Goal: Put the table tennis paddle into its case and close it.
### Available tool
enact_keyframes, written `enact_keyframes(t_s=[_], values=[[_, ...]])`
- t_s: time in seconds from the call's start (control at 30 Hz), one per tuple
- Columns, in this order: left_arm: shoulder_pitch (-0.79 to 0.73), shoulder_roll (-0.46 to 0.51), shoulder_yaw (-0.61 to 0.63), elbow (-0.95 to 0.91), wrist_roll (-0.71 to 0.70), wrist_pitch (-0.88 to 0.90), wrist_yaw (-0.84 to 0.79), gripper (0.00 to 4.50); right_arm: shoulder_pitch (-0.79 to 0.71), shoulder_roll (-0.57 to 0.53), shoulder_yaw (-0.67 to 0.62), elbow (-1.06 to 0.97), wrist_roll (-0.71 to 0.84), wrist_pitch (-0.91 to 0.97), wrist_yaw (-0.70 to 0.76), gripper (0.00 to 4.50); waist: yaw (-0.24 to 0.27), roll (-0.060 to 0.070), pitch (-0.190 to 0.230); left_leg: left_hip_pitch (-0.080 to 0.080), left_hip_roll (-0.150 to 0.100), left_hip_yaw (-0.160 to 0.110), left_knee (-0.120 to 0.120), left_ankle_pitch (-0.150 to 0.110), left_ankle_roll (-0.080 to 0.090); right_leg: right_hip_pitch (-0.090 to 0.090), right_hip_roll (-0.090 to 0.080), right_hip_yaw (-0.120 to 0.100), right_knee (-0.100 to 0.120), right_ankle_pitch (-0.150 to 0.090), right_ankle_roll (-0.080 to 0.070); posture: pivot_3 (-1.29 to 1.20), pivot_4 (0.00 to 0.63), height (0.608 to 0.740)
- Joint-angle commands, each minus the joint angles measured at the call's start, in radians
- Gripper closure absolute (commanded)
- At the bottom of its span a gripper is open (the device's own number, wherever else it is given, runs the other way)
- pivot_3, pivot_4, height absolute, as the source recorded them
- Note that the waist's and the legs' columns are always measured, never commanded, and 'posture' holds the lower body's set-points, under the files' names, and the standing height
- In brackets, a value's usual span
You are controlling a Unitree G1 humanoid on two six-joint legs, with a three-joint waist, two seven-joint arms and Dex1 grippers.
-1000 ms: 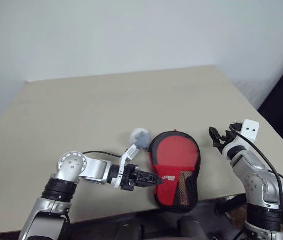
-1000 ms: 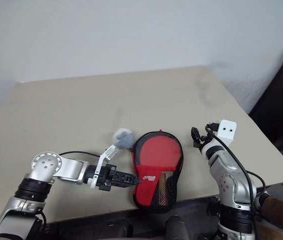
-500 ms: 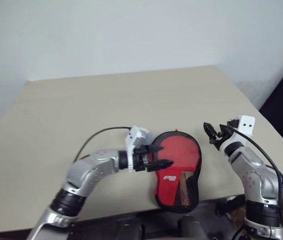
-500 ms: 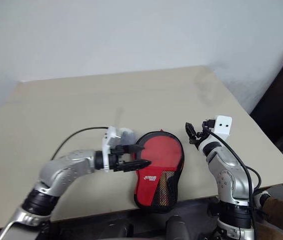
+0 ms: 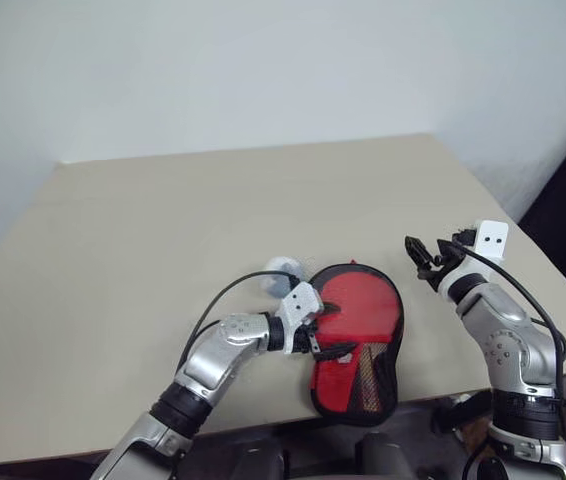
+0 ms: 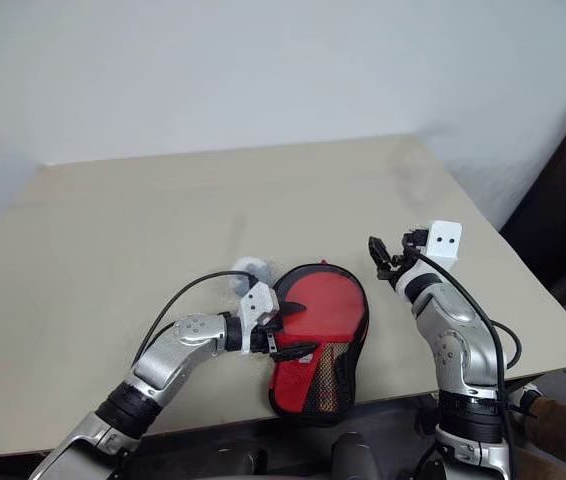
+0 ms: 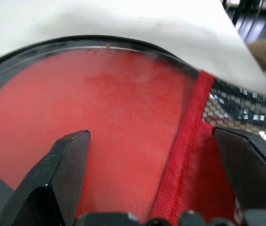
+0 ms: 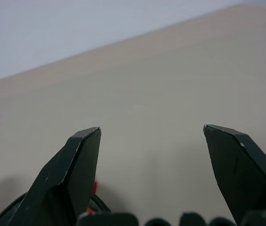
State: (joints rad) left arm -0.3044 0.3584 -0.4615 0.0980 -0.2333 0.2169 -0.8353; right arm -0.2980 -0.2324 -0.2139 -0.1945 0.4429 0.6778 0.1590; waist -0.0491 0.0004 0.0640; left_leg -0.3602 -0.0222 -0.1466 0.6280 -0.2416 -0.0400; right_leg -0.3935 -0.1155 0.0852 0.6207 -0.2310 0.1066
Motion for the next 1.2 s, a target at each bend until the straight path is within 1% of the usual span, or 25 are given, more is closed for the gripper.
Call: enact_keyframes(t_s=[0.03,0.17,0.23,0.37,0.43,0.53,0.63,0.7,0.87,0.93,1.07,1.2], values=[[0.038,0.007,-0.022,0.083,0.068,-0.006,-0.010,0.07,-0.104,-0.018,0.001,0.017,0.045,0.007,0.064,0.69,0.000,0.000,0.000,0.000,0.000,0.000,0.000,0.000,0.000,0.000,0.000,0.000,0.000,0.000,0.000,0.00,0.000,0.740],[0.048,-0.009,-0.024,0.094,0.085,-0.005,-0.013,0.07,-0.203,-0.019,0.035,0.069,0.136,0.077,0.198,0.69,0.000,0.000,-0.001,0.001,0.000,-0.001,0.000,0.000,0.000,0.001,0.000,-0.001,0.000,0.000,0.000,0.00,0.000,0.740],[0.049,-0.020,-0.021,0.096,0.089,0.001,-0.010,0.07,-0.254,-0.026,0.070,0.118,0.149,0.112,0.255,0.69,0.000,0.000,-0.001,0.002,0.000,-0.001,0.000,0.000,0.000,0.002,0.000,-0.001,0.000,0.000,0.000,0.00,0.000,0.740],[0.047,-0.042,-0.014,0.107,0.099,0.015,-0.002,0.07,-0.396,-0.020,0.166,0.302,0.132,0.148,0.385,0.69,0.001,0.001,-0.002,0.002,0.000,-0.002,0.001,0.000,0.000,0.003,0.000,-0.001,0.000,0.000,0.000,0.00,0.000,0.740],[0.047,-0.051,-0.009,0.113,0.103,0.015,-0.001,0.07,-0.466,-0.003,0.184,0.409,0.136,0.175,0.430,0.69,0.004,0.001,-0.002,0.002,-0.001,-0.003,0.002,0.000,0.001,0.004,0.000,-0.001,0.001,0.000,0.000,0.00,0.000,0.740],[0.050,-0.065,0.002,0.121,0.104,0.022,0.009,0.07,-0.555,0.015,0.239,0.560,0.096,0.174,0.494,0.69,0.004,0.001,-0.003,0.002,-0.001,-0.004,0.002,0.000,0.001,0.004,0.000,-0.001,0.001,0.000,0.001,0.00,0.000,0.740],[0.055,-0.076,0.015,0.123,0.103,0.035,0.015,0.07,-0.636,0.039,0.251,0.731,0.073,0.184,0.542,0.69,0.004,0.001,-0.003,0.002,-0.001,-0.004,0.002,0.000,0.000,0.004,0.000,-0.001,0.001,0.000,0.001,0.00,0.000,0.740],[0.057,-0.079,0.022,0.122,0.107,0.037,0.019,0.07,-0.659,0.043,0.308,0.788,0.013,0.146,0.579,0.69,0.004,0.002,-0.003,0.003,-0.001,-0.004,0.002,0.000,0.000,0.004,0.000,-0.001,0.002,0.000,0.001,0.00,0.000,0.740],[0.061,-0.081,0.030,0.122,0.112,0.037,0.026,0.07,-0.658,0.055,0.418,0.808,-0.082,0.048,0.692,0.69,-0.002,0.002,-0.004,0.003,-0.001,-0.004,0.002,0.000,0.000,0.004,0.000,-0.001,0.002,0.000,0.001,0.00,0.000,0.740],[0.062,-0.081,0.032,0.122,0.113,0.039,0.029,0.07,-0.659,0.066,0.432,0.825,-0.100,0.044,0.721,0.69,-0.002,0.003,-0.004,0.003,-0.001,-0.004,0.002,0.000,0.000,0.004,0.001,-0.001,0.002,0.000,0.001,0.00,0.000,0.740],[0.062,-0.083,0.034,0.122,0.115,0.041,0.032,0.07,-0.690,0.099,0.421,0.896,-0.102,0.090,0.760,0.69,-0.002,0.003,-0.005,0.003,-0.001,-0.004,0.002,0.000,0.000,0.004,0.001,-0.001,0.002,0.000,0.001,0.00,0.000,0.740],[0.065,-0.087,0.037,0.121,0.110,0.055,0.031,0.07,-0.689,0.117,0.436,0.883,-0.119,0.112,0.789,0.69,-0.002,0.003,-0.006,0.003,-0.001,-0.005,0.002,0.000,0.000,0.004,0.001,-0.001,0.003,0.000,0.001,0.00,0.000,0.740]])
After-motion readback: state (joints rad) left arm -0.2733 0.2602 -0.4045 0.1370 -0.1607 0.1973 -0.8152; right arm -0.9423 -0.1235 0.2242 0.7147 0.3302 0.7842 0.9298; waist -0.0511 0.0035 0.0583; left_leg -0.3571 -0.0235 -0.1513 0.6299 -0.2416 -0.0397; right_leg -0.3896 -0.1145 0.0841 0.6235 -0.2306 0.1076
